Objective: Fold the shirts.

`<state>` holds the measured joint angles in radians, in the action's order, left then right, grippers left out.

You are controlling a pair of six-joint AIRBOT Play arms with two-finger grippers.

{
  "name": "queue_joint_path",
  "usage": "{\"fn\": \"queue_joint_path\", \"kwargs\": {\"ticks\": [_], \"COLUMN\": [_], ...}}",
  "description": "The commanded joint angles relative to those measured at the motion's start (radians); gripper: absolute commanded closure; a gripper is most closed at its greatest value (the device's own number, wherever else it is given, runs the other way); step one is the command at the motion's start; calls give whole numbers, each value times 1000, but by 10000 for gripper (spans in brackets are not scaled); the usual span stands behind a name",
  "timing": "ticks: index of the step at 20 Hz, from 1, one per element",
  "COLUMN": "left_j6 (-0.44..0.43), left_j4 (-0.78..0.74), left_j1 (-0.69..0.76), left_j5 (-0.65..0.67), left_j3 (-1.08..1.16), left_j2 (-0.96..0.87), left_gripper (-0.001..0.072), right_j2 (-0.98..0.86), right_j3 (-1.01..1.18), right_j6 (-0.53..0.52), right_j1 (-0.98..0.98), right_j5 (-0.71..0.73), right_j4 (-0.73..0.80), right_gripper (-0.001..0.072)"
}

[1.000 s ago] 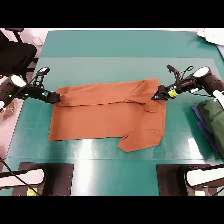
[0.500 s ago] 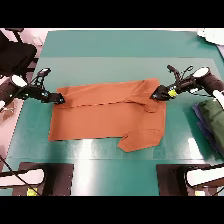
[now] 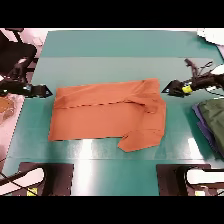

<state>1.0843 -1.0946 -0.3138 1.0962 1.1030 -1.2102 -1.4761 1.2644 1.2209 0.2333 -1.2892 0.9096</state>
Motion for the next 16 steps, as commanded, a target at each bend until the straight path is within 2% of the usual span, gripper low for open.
{"fn": "queue_joint_path", "kwargs": {"ticks": [1, 6, 9, 12, 16], "left_j6": [15, 6, -11, -11, -11], "left_j4": [39, 64, 63, 64, 64], "left_j1": [-55, -55, -55, -55, -55], "left_j5": [42, 104, 156, 146, 135], "left_j3": [2, 1, 1, 1, 1], "left_j2": [66, 67, 74, 75, 75], "left_gripper": [39, 39, 40, 40, 40], "right_j2": [73, 78, 126, 175, 138], "right_j3": [0, -90, -183, -246, -258], "right_j6": [9, -2, -5, -82, -212], "right_j1": [42, -55, -108, -154, -203], "right_j5": [-47, -34, 45, 114, 192], "right_j4": [26, 49, 105, 105, 93], "right_gripper": [186, 186, 186, 187, 186]}}
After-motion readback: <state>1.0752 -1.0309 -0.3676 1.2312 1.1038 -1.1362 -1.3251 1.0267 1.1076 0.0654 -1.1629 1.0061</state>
